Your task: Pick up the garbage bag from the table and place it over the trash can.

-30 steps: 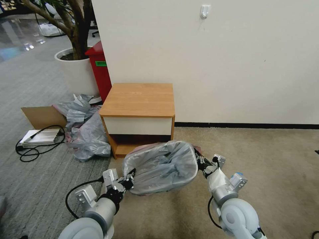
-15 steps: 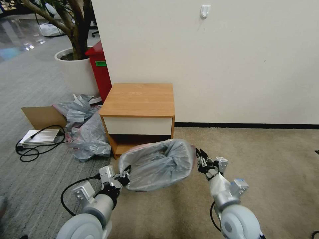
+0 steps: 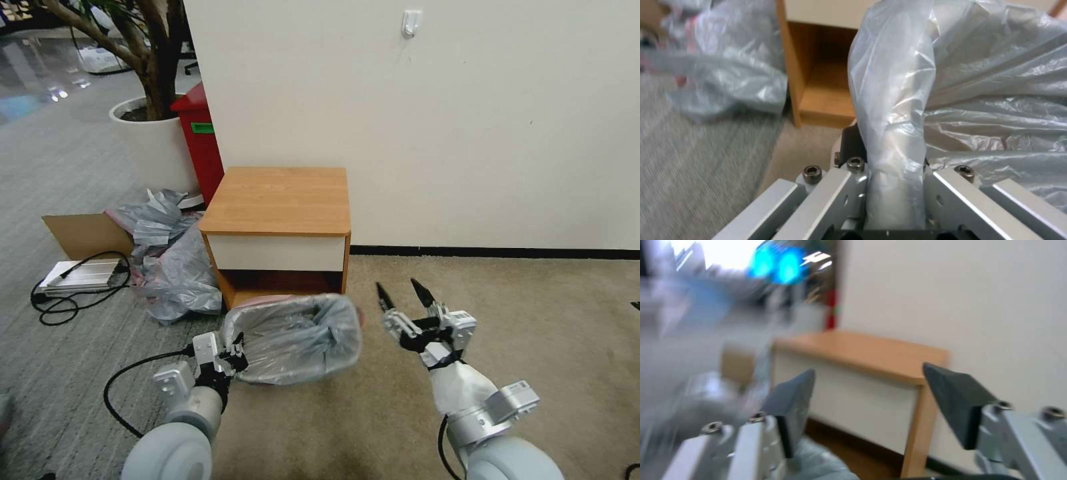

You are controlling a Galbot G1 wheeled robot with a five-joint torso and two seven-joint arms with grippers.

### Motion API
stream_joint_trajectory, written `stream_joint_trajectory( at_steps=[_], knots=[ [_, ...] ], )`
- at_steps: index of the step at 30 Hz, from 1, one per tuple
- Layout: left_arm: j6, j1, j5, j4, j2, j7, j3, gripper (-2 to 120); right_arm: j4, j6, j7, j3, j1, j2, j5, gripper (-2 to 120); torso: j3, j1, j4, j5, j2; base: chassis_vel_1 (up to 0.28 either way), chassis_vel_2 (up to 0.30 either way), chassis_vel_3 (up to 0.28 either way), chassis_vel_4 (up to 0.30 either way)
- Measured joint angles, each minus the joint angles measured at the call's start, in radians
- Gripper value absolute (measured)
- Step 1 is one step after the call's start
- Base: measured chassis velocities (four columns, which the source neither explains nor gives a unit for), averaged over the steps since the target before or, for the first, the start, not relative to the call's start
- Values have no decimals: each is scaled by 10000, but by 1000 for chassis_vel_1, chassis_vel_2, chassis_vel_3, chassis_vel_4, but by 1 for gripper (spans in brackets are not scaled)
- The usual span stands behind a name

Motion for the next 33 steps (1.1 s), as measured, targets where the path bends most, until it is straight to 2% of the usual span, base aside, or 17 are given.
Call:
stream_joint_trajectory(
  at_steps=[1, 5, 6, 7, 10, 14, 17, 25, 33],
  knots=[
    [0, 0, 0, 0, 0, 0, 0, 3, 0, 0, 0, 0, 0, 0, 0, 63, 0, 0, 0, 0, 0, 0, 0, 0, 0],
    [-177, 78, 1220, 0, 131, 359, 436, 3, -213, -49, -1280, -476, 1041, -1465, -1991, 44, 0, 0, 2, 0, 0, 0, 0, 0, 0],
    [-177, 78, 1220, 0, 131, 359, 436, 3, -213, -49, -1280, -476, 1041, -1465, -1991, 44, 0, 0, 2, 0, 0, 0, 0, 0, 0],
    [-239, 110, 1515, 0, 121, 419, 599, 3, -260, -213, -1639, -669, 1472, -1767, -2221, 39, 0, 0, 1, 0, 0, 0, 0, 0, 0],
    [-373, 201, 2164, 40, 24, 523, 989, 3, -504, -950, -2143, -1452, 2543, -2465, -2009, 25, 0, 0, 0, 0, 1, 0, 0, 0, 0],
    [-458, 263, 2504, 99, -20, 555, 1195, 3, -705, -1515, -2151, -2085, 3138, -2849, -1431, 16, 0, 0, 1, -1, 0, 0, 0, 0, 0],
    [-534, 319, 2907, 182, -103, 578, 1371, 3, -1092, -2042, -2160, -2729, 3792, -3142, -1109, 1, 1, 0, 2, -2, 0, 0, 0, 0, 0],
    [-657, 326, 3535, 389, -246, 586, 1727, 3, -1983, -2643, -2150, -3461, 4151, -3015, -893, 0, 0, 0, 0, -1, 0, 0, 0, 0, 0],
    [-730, 364, 3959, 484, -338, 584, 2187, 3, -3114, -2865, -2227, -4064, 4432, -2639, -1542, 0, 1, 0, 0, -2, 0, 0, 0, 0, 0]
  ],
)
